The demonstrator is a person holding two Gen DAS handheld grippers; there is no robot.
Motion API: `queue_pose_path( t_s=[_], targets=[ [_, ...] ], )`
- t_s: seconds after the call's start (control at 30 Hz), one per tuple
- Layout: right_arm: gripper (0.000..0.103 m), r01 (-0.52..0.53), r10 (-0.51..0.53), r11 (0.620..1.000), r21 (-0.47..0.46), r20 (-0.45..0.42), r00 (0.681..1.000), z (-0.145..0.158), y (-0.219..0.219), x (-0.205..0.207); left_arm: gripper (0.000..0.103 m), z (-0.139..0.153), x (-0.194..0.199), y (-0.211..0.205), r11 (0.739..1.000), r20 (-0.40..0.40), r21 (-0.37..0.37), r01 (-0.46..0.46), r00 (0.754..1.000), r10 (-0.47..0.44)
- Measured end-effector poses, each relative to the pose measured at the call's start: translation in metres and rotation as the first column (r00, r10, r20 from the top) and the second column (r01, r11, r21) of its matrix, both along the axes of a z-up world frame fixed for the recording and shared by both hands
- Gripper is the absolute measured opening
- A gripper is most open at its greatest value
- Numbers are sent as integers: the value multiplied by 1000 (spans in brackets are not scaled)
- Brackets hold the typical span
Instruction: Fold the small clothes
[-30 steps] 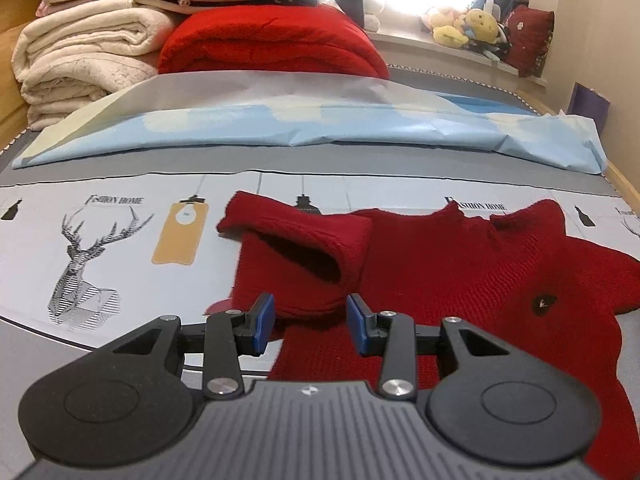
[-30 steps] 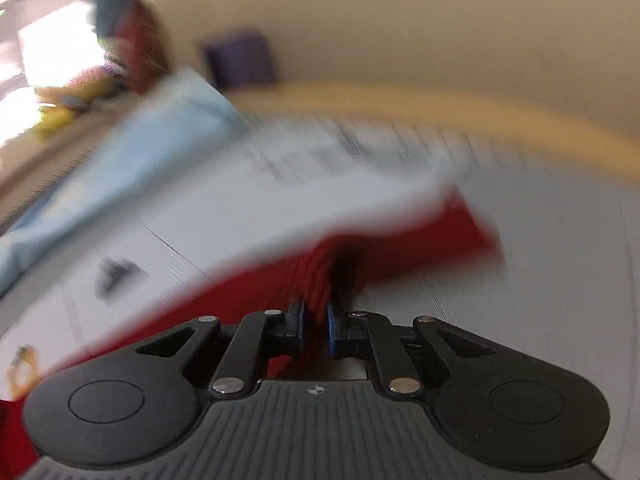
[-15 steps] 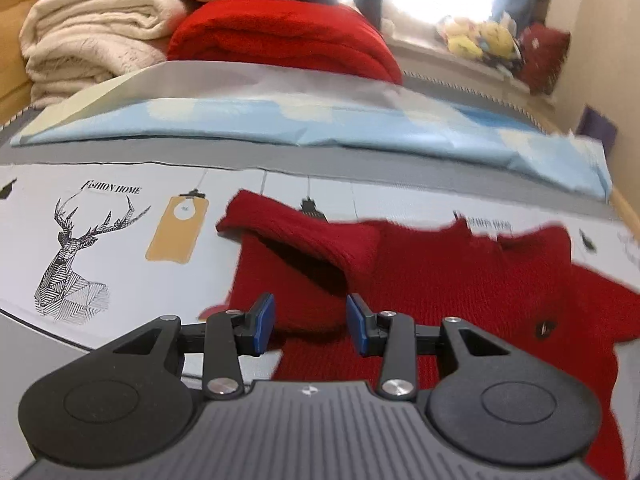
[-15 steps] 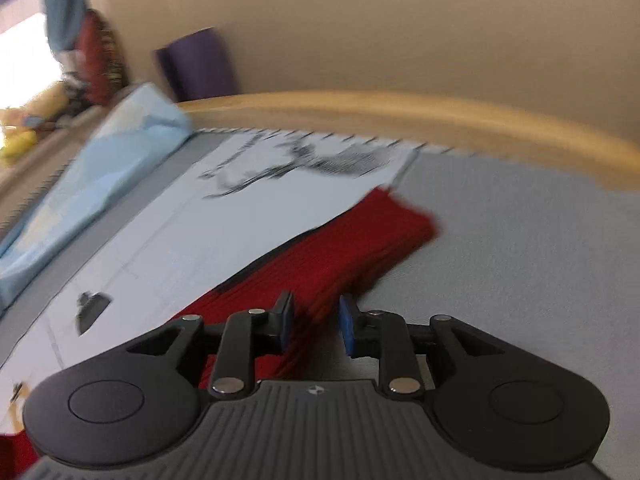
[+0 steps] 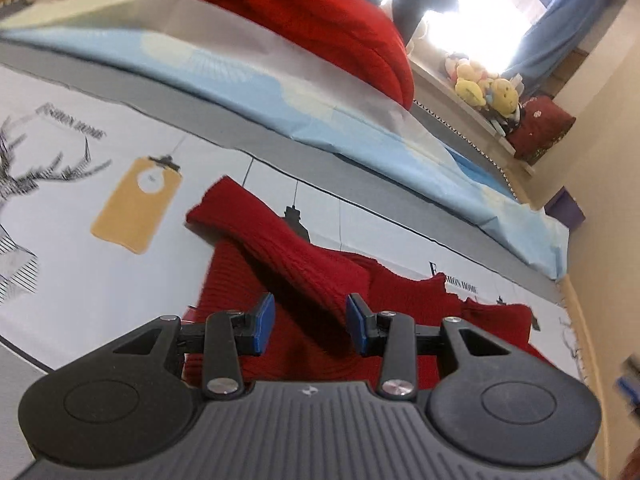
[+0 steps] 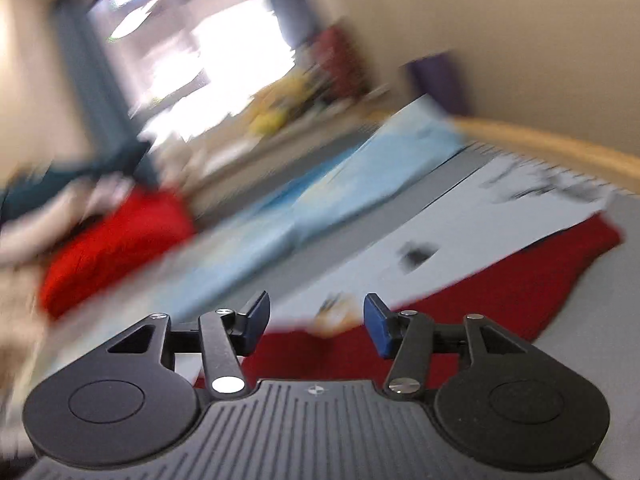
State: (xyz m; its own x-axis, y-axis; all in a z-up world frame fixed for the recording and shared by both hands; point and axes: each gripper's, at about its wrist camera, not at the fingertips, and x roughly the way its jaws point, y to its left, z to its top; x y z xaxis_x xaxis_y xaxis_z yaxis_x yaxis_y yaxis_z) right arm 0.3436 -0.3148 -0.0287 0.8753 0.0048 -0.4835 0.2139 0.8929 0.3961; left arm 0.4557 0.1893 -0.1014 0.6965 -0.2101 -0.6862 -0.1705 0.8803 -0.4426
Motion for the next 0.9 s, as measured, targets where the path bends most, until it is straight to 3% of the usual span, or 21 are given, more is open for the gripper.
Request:
queue_pose_path(
  t_s=[0.1,0.17,0.3,0.33,0.43,0.53,0.7,0.77,0.8,0.83,0.87,0.9],
  targets=[
    [54,-81,76,996,-28,-162,984,-28,31,18,44,-10,14,-3,1000,-11,-28,-1,1000,1],
    [54,-179,174,984,-7,-205,963,-45,44,27,49,-18,27,-3,999,-22,-49,-2,1000,1],
    [54,-222,202,975,-31,-307,930,-64,60,42,48,-39,48,5,995,-47,-85,-43,998,39],
    [54,-211,195,977,-18,-313,929,-66,59,44,45,-43,53,7,995,-50,-88,-46,998,42],
    [54,-195,178,981,-19,-326,928,-67,62,52,19,-50,64,19,991,-47,-124,-40,998,34],
    [54,-200,179,979,-32,-328,927,-68,66,61,13,-46,66,34,987,-48,-153,-40,998,33],
    [54,-150,134,988,-22,-338,932,-70,53,75,11,-7,47,76,991,24,39,-125,992,124],
    [54,-122,110,992,-14,-338,935,-69,48,78,11,13,31,112,961,82,168,-220,975,208],
    [54,-112,101,994,-12,-339,935,-69,46,79,11,21,21,131,927,109,244,-285,958,266],
    [54,-100,91,995,-8,-340,936,-69,44,80,11,27,10,153,875,134,322,-361,933,335],
    [54,-92,85,996,-4,-342,936,-69,42,80,14,28,-2,178,824,139,371,-429,902,408],
    [54,-84,79,996,-1,-345,935,-70,40,80,16,23,-13,199,803,118,362,-474,878,465]
  ],
)
